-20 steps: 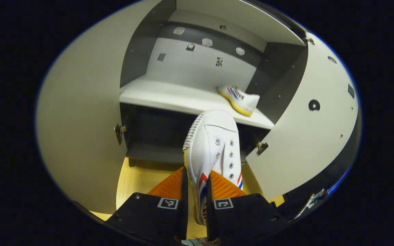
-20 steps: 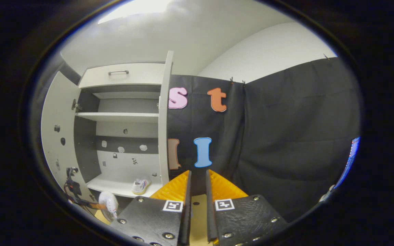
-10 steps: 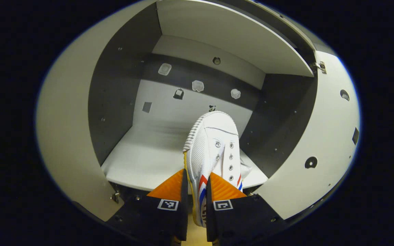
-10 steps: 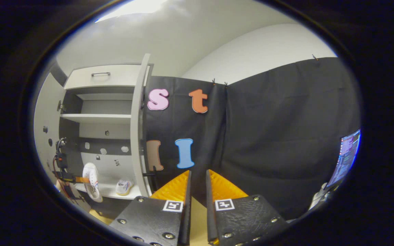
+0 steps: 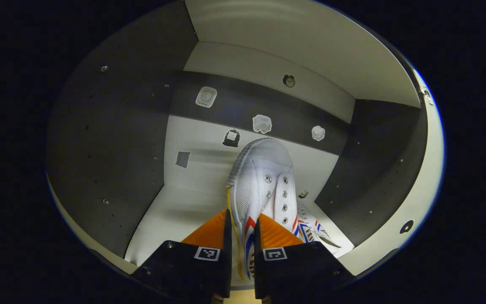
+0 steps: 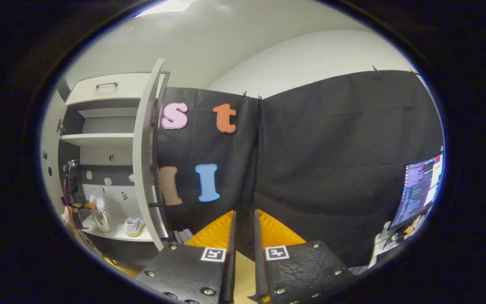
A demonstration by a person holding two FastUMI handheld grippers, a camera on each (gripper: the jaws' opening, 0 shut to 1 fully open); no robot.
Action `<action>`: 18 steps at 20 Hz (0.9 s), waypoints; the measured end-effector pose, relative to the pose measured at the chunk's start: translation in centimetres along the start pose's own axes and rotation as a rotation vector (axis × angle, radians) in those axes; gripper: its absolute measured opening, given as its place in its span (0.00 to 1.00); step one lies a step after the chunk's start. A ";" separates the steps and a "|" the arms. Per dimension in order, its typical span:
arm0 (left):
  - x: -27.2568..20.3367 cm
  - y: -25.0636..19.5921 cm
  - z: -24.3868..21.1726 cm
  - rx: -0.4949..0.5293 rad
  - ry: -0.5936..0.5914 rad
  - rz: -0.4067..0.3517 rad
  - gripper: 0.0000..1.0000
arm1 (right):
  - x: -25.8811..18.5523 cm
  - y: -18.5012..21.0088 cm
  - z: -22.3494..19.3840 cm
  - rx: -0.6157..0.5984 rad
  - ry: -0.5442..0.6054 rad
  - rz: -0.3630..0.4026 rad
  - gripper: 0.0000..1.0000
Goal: Grab one shoe with the right hand and put it into the shoe cabinet, grab the other shoe with the left hand and put it into the shoe cabinet; then close the right door with the right hand and the left door with the left hand.
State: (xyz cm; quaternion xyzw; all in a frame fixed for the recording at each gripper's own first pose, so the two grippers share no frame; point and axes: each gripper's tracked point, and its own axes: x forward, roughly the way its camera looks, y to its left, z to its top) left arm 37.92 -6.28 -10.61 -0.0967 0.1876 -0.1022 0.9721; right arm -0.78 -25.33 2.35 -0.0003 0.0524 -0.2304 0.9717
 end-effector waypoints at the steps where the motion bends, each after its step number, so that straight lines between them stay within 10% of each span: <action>1: 0.6 0.4 -0.3 0.006 0.014 0.009 0.23 | 0.0 -0.1 -0.2 -0.006 0.003 -0.004 0.19; 18: 5.4 2.4 -3.8 0.148 0.079 0.075 0.23 | 0.2 -2.3 -2.9 0.004 0.071 -0.038 0.19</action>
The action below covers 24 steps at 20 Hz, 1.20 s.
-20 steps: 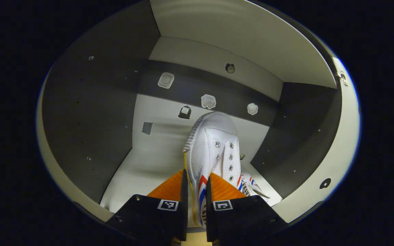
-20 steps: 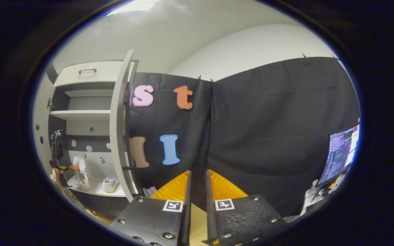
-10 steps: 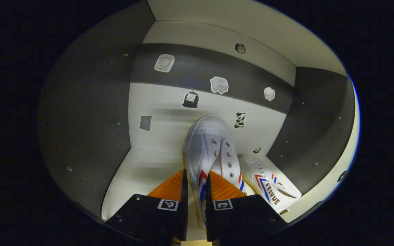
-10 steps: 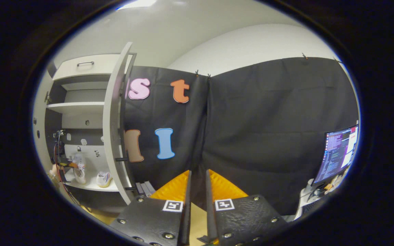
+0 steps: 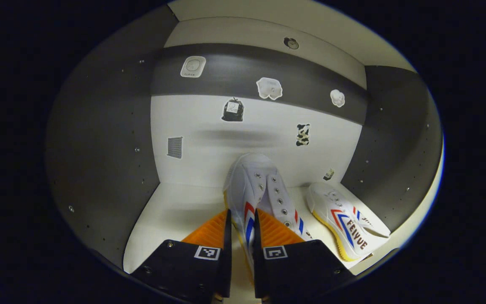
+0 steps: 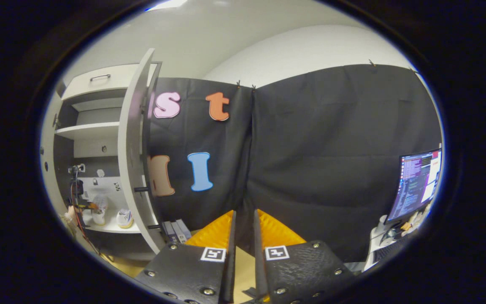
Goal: Grab one shoe with the right hand and put it into the shoe cabinet, grab the other shoe with the left hand and put it into the shoe cabinet; then close the right door with the right hand and the left door with the left hand.
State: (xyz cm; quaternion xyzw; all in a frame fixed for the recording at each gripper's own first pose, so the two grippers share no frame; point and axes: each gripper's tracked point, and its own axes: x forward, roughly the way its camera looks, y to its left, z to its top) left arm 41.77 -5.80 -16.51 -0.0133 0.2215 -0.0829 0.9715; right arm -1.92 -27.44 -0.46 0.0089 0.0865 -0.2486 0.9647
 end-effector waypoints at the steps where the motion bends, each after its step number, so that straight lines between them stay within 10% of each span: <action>1: 0.1 0.2 -0.4 0.016 0.008 0.013 0.23 | -0.1 -0.3 -0.1 0.001 0.002 -0.006 0.19; 12: 0.4 1.9 -2.2 -0.054 0.039 0.032 0.27 | 0.5 -0.5 -0.8 -0.002 0.039 0.008 0.19; 14: 0.2 3.0 -2.0 -0.017 0.041 0.056 0.37 | 0.8 0.0 -0.8 -0.010 0.043 0.030 0.19; 15: -0.2 3.0 -2.1 -0.009 0.050 0.053 0.69 | 1.0 0.3 -0.8 -0.013 0.045 0.043 0.19; 24: -10.2 0.8 3.1 0.008 -0.126 0.006 0.64 | 3.9 5.0 -1.1 -0.013 0.069 0.221 0.19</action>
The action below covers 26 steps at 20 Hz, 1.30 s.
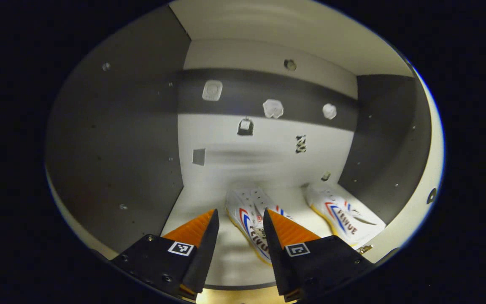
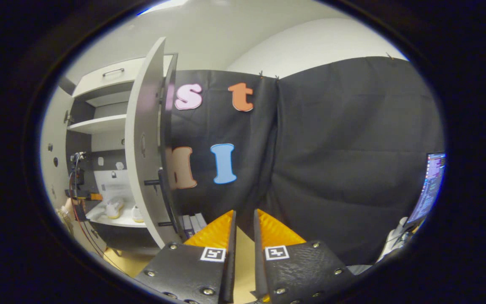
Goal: Grab one shoe with the right hand and put it into the shoe cabinet, grab the other shoe with the left hand and put it into the shoe cabinet; then close the right door with the right hand and the left door with the left hand.
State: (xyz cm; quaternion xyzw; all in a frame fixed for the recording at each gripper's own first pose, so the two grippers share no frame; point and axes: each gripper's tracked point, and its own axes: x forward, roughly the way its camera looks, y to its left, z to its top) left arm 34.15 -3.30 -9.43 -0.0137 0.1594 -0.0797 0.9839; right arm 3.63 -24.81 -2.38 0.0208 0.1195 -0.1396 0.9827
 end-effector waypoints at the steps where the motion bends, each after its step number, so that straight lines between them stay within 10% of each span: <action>1: -1.6 -0.5 1.0 0.005 -0.030 -0.008 0.64 | 0.4 0.6 0.1 0.004 0.001 0.028 0.19; 12: -18.7 -5.7 8.4 0.027 -0.262 -0.051 0.63 | 3.0 7.6 -0.5 0.010 0.041 0.358 0.27; 14: -20.8 -6.2 8.8 0.030 -0.276 -0.040 0.70 | 2.9 9.1 -1.2 0.028 0.059 0.419 0.63; 16: -22.7 -6.6 8.9 0.035 -0.281 -0.036 0.70 | 3.2 9.4 -1.4 0.028 0.062 0.441 0.75; 26: -28.7 -5.7 8.2 0.023 -0.276 0.034 0.85 | 4.0 11.4 -2.3 0.028 0.094 0.529 0.73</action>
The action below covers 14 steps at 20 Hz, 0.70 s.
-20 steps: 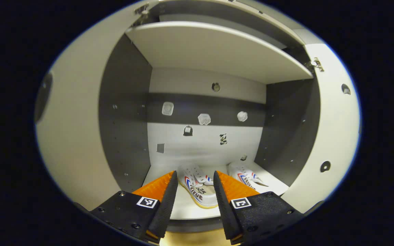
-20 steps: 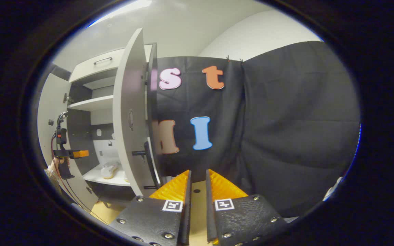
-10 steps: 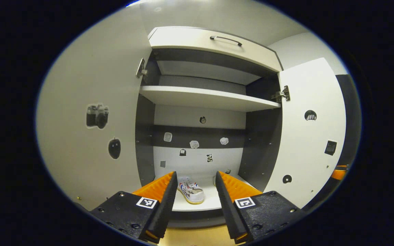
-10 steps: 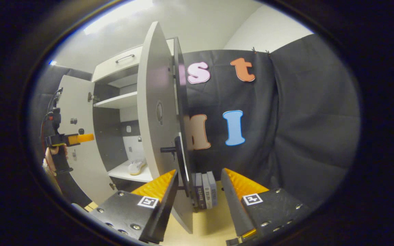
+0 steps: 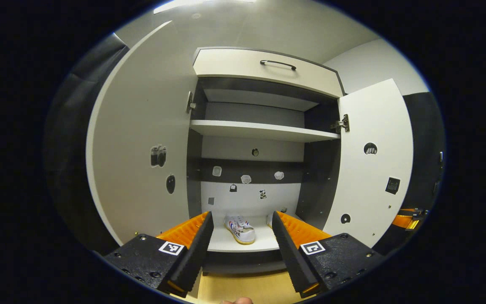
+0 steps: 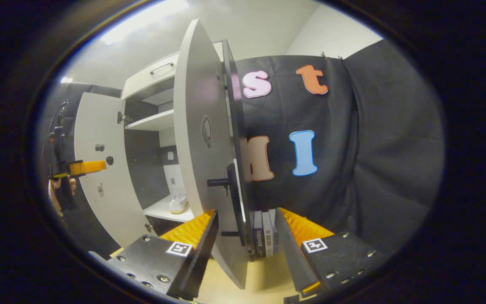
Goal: Grab one shoe with the right hand and put it into the shoe cabinet, grab the other shoe with the left hand and put it into the shoe cabinet; then close the right door with the right hand and the left door with the left hand.
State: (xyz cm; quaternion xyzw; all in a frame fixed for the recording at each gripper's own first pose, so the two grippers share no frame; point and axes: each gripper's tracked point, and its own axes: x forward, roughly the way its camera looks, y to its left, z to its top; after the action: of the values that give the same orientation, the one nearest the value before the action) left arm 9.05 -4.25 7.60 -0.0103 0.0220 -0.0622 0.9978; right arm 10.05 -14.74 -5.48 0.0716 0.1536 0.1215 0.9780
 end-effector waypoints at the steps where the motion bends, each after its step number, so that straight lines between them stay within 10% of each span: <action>1: -0.7 0.3 -0.1 -0.001 0.004 0.012 0.85 | 0.0 0.1 0.0 -0.001 0.001 0.004 0.73; 14: -5.9 3.6 -1.9 0.011 0.006 0.071 0.83 | 0.6 6.4 -1.1 -0.012 0.018 0.104 0.80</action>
State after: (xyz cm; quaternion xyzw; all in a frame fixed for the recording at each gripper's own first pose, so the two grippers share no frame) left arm 3.53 0.05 5.86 -0.0036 0.0251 -0.0268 0.9993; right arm 8.89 -8.37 -5.52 0.0725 0.1578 0.1739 0.9693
